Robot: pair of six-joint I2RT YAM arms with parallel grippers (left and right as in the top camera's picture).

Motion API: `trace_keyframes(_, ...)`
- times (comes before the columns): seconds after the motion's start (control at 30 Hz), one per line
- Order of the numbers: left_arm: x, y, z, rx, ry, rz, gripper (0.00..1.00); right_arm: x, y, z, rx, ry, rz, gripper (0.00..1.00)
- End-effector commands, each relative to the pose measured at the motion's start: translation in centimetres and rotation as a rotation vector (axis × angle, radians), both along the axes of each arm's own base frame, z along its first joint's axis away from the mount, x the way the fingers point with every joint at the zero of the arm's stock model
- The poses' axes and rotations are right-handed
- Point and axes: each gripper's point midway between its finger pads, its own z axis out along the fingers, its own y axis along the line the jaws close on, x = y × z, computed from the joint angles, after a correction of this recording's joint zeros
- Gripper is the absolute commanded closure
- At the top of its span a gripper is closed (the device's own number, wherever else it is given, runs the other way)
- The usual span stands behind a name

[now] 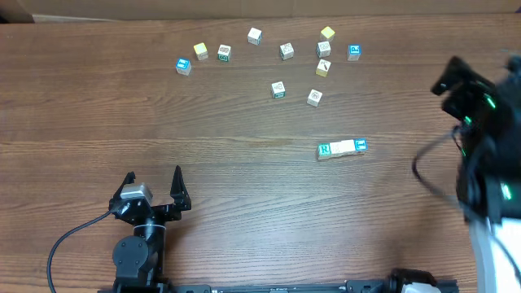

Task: Form a horizontal line

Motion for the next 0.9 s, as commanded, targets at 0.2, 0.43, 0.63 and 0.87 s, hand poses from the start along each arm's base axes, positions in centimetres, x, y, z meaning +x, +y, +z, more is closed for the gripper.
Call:
trace_keyframes(0.2, 0.0, 0.0, 0.1, 0.021, -0.007, -0.004, 0.0, -10.7, 1.2, 10.0, -0.046, -0.351, -0.007, 0.0)
trace_keyframes(0.43, 0.0, 0.0, 0.1, 0.021, -0.007, -0.004, 0.0, -13.9, 1.9, 8.6, -0.039, -0.323, 0.008, 0.0)
trace_keyframes(0.63, 0.0, 0.0, 0.1, 0.021, -0.007, -0.004, 0.01, -15.5, 3.4, 6.0, -0.03, -0.337, 0.083, 0.0)
trace_keyframes(0.87, 0.0, 0.0, 0.1, 0.021, -0.007, -0.004, 0.0, -15.1, 4.2, 2.4, -0.034, -0.385, 0.139, 0.0)
